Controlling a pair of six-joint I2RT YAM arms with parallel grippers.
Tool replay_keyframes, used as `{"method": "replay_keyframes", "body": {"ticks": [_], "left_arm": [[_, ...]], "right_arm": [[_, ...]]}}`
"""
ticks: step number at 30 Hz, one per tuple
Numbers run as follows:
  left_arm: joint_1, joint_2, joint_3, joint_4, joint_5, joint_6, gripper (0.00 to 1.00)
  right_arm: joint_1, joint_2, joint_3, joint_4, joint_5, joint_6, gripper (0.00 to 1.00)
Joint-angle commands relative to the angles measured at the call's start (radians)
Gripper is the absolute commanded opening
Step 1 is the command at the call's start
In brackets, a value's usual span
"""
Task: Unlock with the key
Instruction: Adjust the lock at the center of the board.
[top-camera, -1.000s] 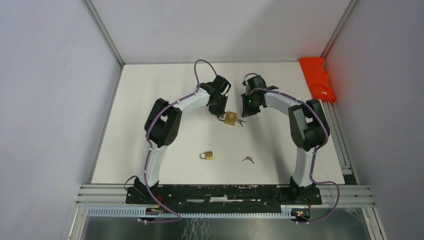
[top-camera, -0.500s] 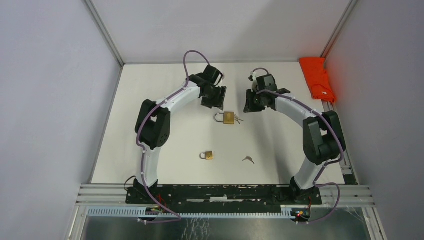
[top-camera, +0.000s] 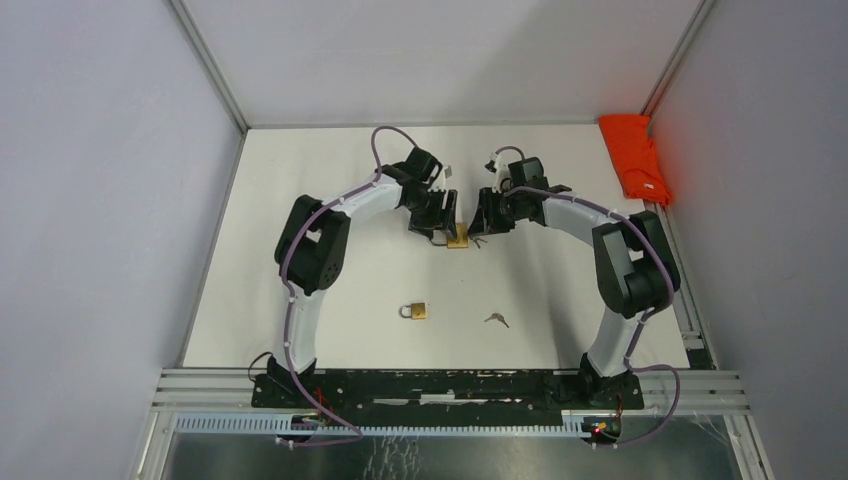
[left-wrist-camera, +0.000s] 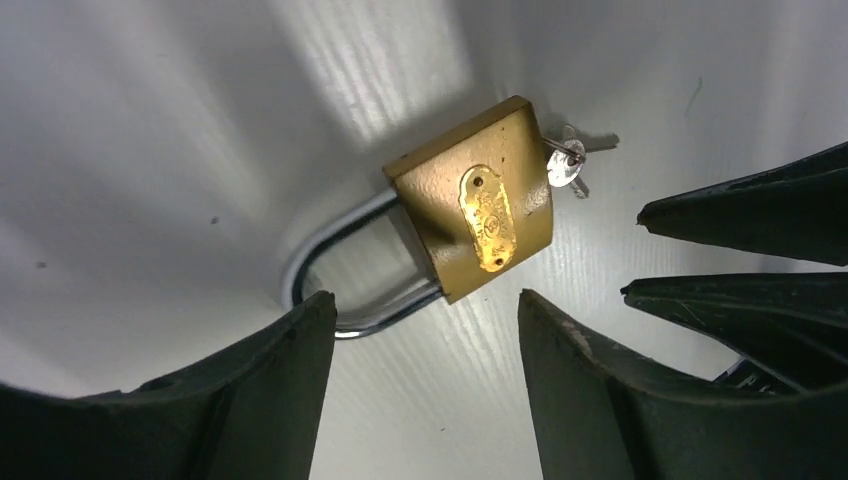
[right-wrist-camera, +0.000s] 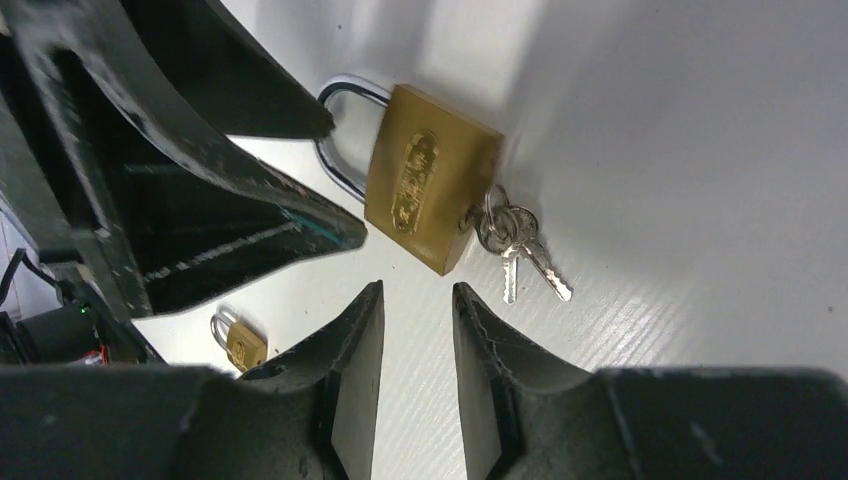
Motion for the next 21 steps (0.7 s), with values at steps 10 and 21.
{"method": "replay_keyframes", "body": {"ticks": [10, 21], "left_arm": [[0.032, 0.042, -0.019, 0.099, 0.142, -0.044, 0.74], [0.033, 0.072, -0.18, 0.355, 0.305, -0.148, 0.49]], "right_arm": [[0.002, 0.038, -0.006, 0.033, -0.037, 0.022, 0.37], [-0.005, 0.094, 0.007, 0.069, -0.079, 0.055, 0.37]]}}
